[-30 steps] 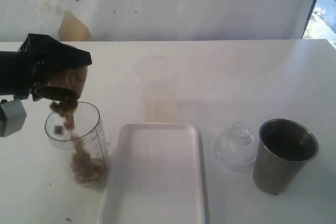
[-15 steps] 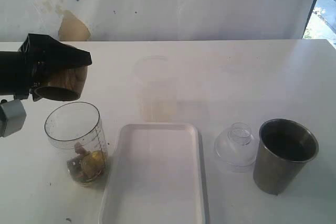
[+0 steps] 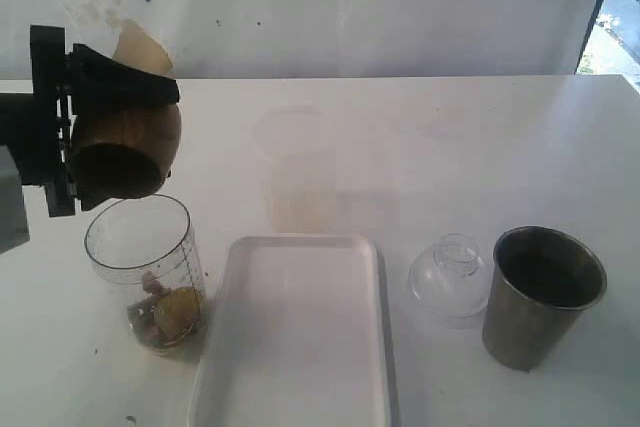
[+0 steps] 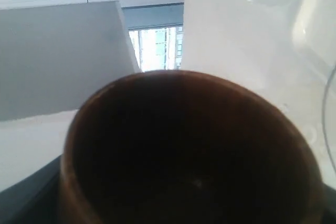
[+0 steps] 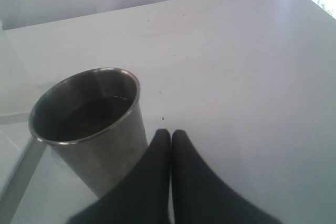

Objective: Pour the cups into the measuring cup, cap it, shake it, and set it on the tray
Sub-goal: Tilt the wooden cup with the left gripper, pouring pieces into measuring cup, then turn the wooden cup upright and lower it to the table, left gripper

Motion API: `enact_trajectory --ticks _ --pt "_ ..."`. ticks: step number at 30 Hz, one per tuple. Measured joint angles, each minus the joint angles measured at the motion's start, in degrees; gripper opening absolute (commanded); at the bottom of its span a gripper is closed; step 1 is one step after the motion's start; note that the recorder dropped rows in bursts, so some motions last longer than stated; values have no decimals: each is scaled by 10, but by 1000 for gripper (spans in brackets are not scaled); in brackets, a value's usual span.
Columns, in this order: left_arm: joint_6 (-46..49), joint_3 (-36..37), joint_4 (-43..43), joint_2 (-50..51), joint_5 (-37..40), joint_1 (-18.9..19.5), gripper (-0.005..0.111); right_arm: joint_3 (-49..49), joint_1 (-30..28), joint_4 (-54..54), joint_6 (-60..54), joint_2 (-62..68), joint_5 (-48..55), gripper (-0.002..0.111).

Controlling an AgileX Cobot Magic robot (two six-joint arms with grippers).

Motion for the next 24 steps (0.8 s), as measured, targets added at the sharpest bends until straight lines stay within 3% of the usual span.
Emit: enact_trajectory --ticks 2,4,17,21,23,24 --pt "-154 0 -9 0 -7 0 0 0 0 0 0 0 0 0" --pt "-219 0 -16 0 -7 0 0 0 0 0 0 0 0 0" --pt "-321 0 -49 0 -9 0 0 0 0 0 0 0 0 0" --pt "-498 0 -54 0 -3 0 0 0 0 0 0 0 0 0" --pt "-566 0 -107 0 20 0 0 0 0 0 0 0 0 0" --pt "-616 0 -176 0 48 0 0 0 0 0 0 0 0 0"
